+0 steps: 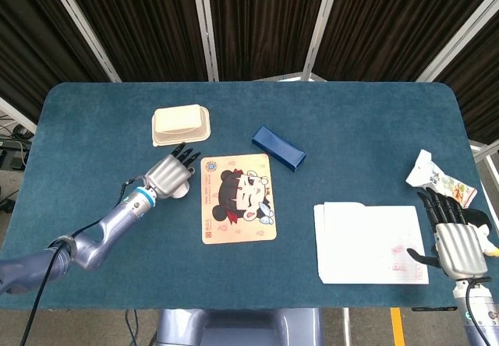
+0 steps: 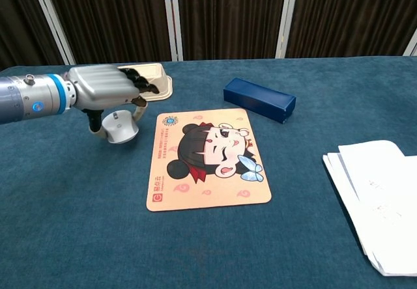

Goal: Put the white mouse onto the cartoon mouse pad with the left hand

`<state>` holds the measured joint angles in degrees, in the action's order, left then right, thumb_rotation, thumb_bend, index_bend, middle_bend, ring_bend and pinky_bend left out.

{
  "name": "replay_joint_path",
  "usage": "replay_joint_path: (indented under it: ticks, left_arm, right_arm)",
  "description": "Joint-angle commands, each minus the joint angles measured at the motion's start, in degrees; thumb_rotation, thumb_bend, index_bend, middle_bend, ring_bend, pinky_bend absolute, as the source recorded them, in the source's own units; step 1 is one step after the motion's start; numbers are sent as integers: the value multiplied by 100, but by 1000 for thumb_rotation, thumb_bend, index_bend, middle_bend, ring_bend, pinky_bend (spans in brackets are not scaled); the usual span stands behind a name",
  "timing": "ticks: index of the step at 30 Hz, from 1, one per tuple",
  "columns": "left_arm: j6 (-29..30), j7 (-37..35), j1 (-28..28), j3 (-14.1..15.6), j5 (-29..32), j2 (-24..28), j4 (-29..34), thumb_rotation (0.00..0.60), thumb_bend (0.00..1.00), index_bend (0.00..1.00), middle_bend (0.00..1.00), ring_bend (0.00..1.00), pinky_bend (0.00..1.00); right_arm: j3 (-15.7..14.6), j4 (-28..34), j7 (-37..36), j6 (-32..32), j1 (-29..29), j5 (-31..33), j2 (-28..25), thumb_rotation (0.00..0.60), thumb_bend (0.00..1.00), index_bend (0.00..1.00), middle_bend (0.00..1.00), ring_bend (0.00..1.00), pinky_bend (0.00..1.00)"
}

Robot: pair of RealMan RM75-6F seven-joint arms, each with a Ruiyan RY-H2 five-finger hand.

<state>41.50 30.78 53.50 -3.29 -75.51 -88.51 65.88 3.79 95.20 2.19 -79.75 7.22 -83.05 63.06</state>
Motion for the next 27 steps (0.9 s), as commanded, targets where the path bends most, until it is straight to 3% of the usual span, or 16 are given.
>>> replay_joint_path:
  ticks: [1,9,21,27]
  left_arm:
    - [92,43,160,-37,-230,17,60,600,268,492,0,0,0]
    - [205,59,607,-81,-838,-286,-175,600,268,492,0,0,0]
    - [370,-850,1153,278,-1876,-1065,-1230,600,269,493,0,0,0]
    - [427,-1263,1257,398,-2065,-1345,-1676,600,269,486,0,0,0]
  right_arm:
    - [0,1,-2,1,0,0,-1,600,111,0,0,0,0]
    - [-1,3,-20,15,4,5,-10,600,110,0,0,0,0]
    - [4,16,-46,76,29,36,-37,600,110,0,0,0,0]
    - [7,28,-26,89,36,51,-39,600,110,0,0,0,0]
